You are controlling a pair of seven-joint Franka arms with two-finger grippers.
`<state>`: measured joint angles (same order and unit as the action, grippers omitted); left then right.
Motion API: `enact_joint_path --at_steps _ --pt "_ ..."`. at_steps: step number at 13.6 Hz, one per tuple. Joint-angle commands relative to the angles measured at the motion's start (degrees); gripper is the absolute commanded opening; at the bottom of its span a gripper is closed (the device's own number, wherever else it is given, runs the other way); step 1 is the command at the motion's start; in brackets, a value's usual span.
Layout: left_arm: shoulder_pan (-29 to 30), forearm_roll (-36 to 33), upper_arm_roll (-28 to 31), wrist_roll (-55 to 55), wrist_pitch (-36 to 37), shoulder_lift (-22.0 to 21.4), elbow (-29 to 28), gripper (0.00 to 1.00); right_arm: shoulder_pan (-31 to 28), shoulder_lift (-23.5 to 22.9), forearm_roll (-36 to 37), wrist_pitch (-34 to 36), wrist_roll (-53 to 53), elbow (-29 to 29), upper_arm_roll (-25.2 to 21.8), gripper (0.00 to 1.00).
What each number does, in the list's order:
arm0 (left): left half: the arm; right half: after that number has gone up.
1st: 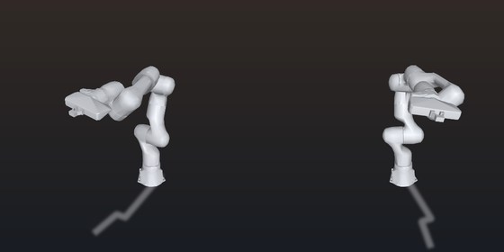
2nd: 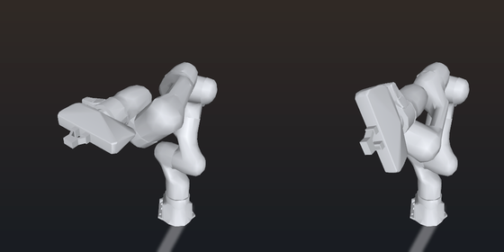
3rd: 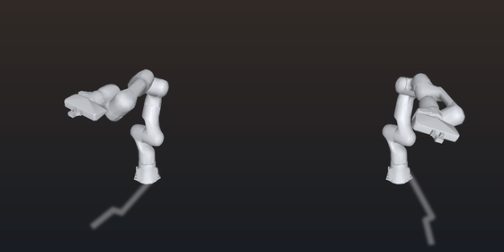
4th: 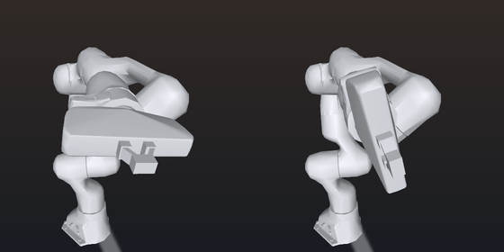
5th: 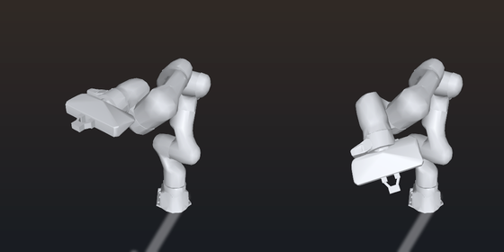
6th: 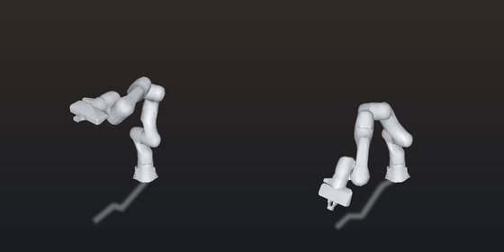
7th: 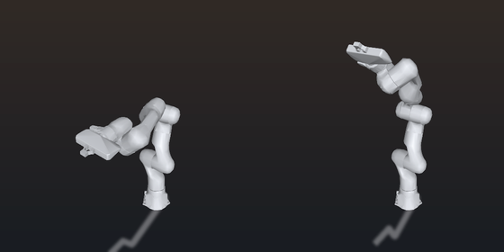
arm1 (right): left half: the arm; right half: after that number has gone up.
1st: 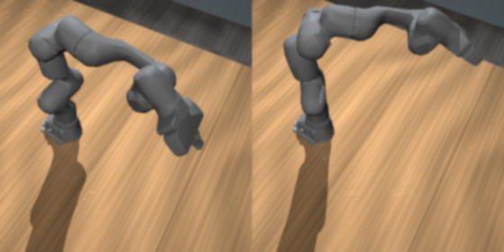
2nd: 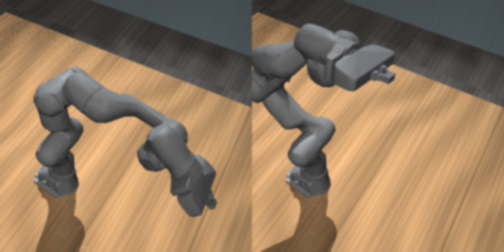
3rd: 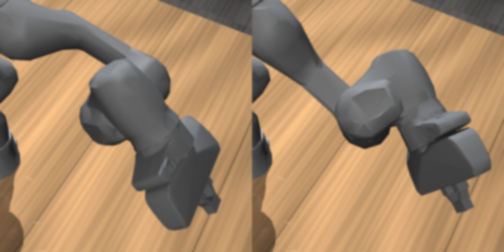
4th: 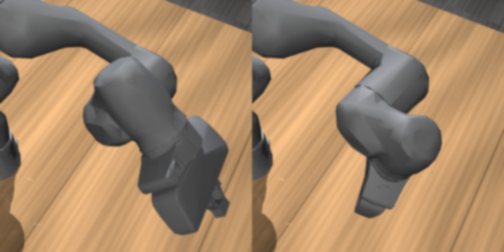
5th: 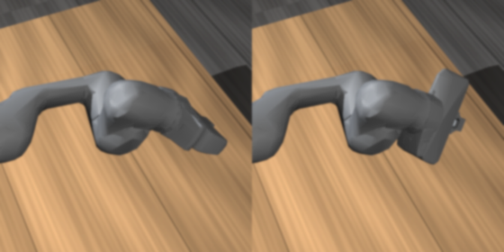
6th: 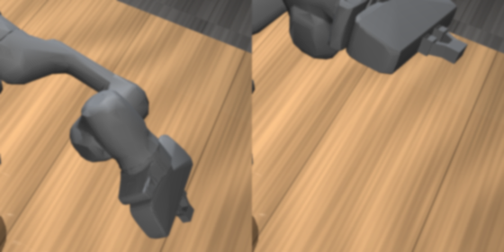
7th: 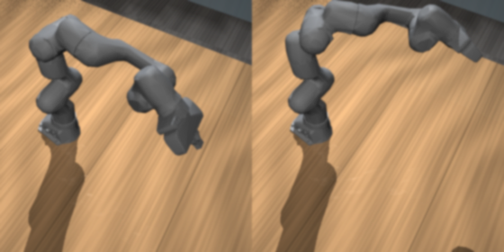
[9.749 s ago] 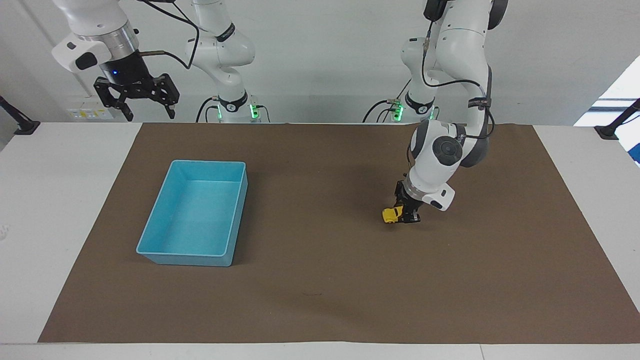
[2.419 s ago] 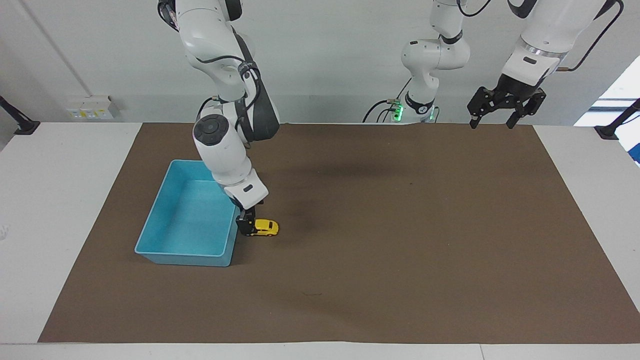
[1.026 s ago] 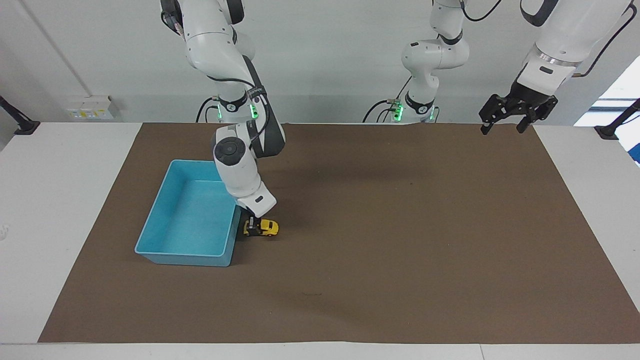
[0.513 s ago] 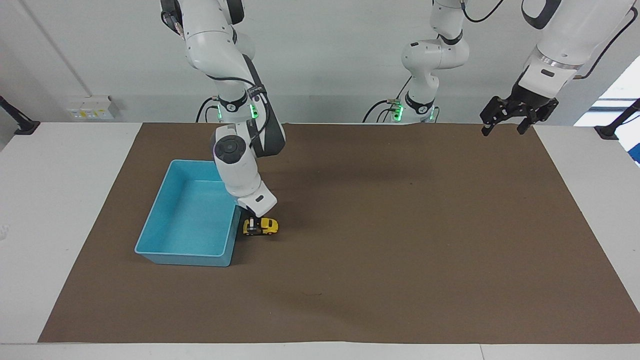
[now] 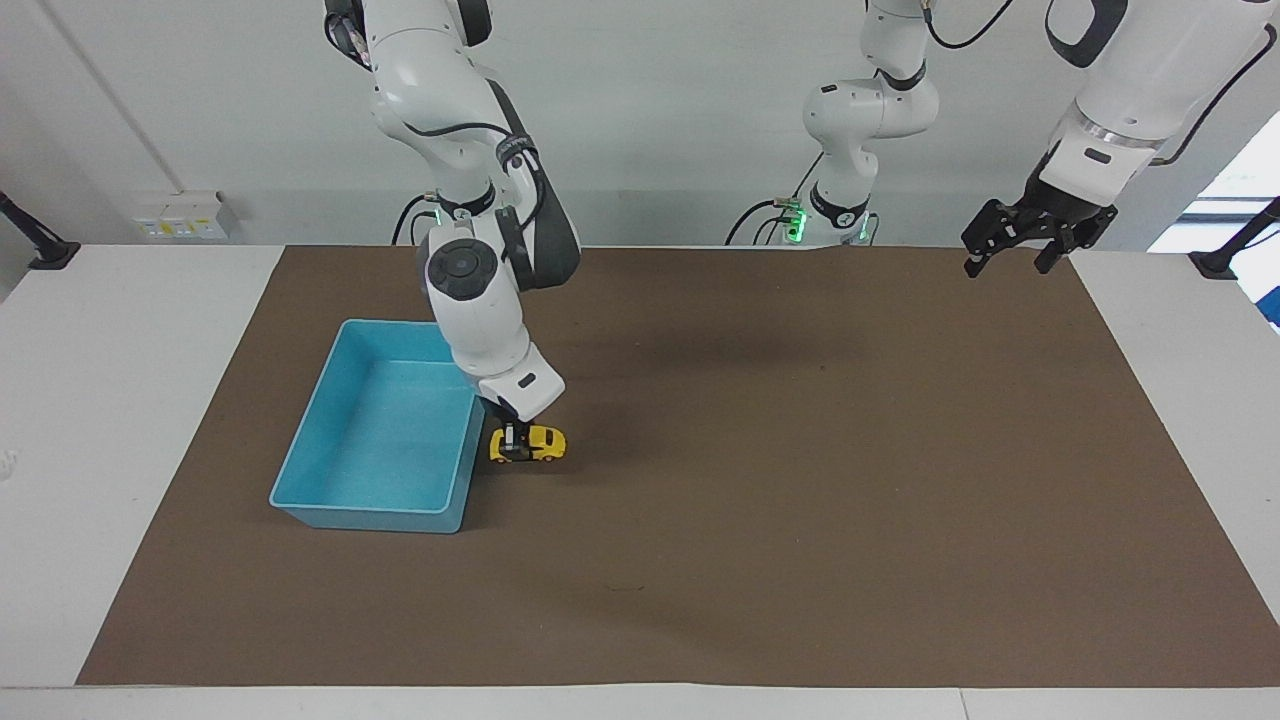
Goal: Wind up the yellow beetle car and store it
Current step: 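Grasp the yellow car beside the box with the right gripper and lift, then lower the held car into the light-blue box with the right gripper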
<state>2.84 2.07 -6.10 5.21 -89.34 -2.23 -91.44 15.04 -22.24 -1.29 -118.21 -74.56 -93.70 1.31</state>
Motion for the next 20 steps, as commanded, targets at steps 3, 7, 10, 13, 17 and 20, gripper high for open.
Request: enact_joint_path --at_steps 3,7,10,13,17,20 --pt "0.15 0.30 0.12 0.50 1.27 0.03 1.52 1.00 -2.55 5.26 -0.65 8.86 0.73 2.38 0.27 0.00" --pt "0.94 0.30 0.12 0.59 1.27 -0.32 1.52 1.00 -7.29 8.69 -0.65 15.10 -5.32 1.50 0.18 0.00" --pt "0.94 0.30 0.12 0.51 1.45 -0.32 1.52 1.00 -12.57 10.45 -0.56 17.31 -10.77 -1.92 0.18 0.00" --pt "0.94 0.30 0.21 0.51 1.45 -0.32 1.52 1.00 -13.89 14.04 0.49 11.29 -14.37 -9.71 -0.08 0.00" --pt "1.03 0.30 0.21 0.51 1.45 -0.32 1.52 1.00 -14.69 19.42 1.72 0.45 -15.53 -22.03 -0.17 0.00" --pt "0.94 0.30 0.21 0.51 1.45 -0.32 1.52 1.00 -16.45 18.81 1.99 -4.81 -18.69 -26.08 -0.17 0.00"
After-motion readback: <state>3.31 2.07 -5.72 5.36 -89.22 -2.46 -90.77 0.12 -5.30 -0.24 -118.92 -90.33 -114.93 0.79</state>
